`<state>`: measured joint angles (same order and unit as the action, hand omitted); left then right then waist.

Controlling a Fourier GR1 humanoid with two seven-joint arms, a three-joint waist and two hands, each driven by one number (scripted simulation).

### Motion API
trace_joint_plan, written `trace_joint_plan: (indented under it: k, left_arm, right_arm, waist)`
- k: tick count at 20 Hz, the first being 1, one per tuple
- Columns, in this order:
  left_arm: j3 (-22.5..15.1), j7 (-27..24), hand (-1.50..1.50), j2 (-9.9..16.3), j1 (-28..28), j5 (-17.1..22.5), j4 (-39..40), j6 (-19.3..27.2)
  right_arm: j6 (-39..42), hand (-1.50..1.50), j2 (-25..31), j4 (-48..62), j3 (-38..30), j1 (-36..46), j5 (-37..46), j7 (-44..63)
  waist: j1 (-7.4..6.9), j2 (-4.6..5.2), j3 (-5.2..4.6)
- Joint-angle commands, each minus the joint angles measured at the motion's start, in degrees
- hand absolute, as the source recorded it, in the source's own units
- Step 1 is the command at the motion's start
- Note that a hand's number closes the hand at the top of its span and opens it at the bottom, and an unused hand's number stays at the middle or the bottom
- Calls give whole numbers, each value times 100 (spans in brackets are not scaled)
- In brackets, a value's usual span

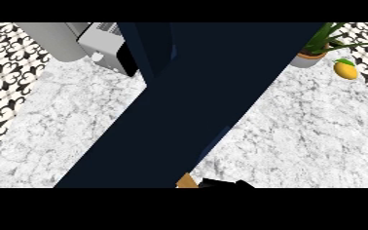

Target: Pick up the bottled water, place it into the cabinet and close the cabinet

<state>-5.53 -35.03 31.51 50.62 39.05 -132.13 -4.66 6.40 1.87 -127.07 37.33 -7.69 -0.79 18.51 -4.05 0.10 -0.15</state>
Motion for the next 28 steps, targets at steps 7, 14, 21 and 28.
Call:
trace_joint_plan:
  k: [7, 14, 21, 28]
  left_arm:
    - [1182, -253, -150, 97, 696, 1180, 147, -1224]
    - [1683, -232, -150, -84, 1112, 1406, 203, -1841]
    - [2123, 2, -150, -366, 1342, 1647, 24, -2034]
    - [2421, 44, -150, -701, 1546, 1666, 259, -2732]
  right_arm:
    - [-1181, 150, -185, 1672, -1034, 2805, -1615, 592]
    - [-666, 150, -186, 3134, -2215, 4080, -2417, 440]
    - [81, 150, -47, 4517, -2865, 4830, -2655, 82]
    - [804, 150, 187, 5759, -3327, 5548, -2804, -220]
  waist:
    - [107, 11, 12]
    - [186, 6, 17]
    - [256, 13, 19]
    - [164, 13, 17]
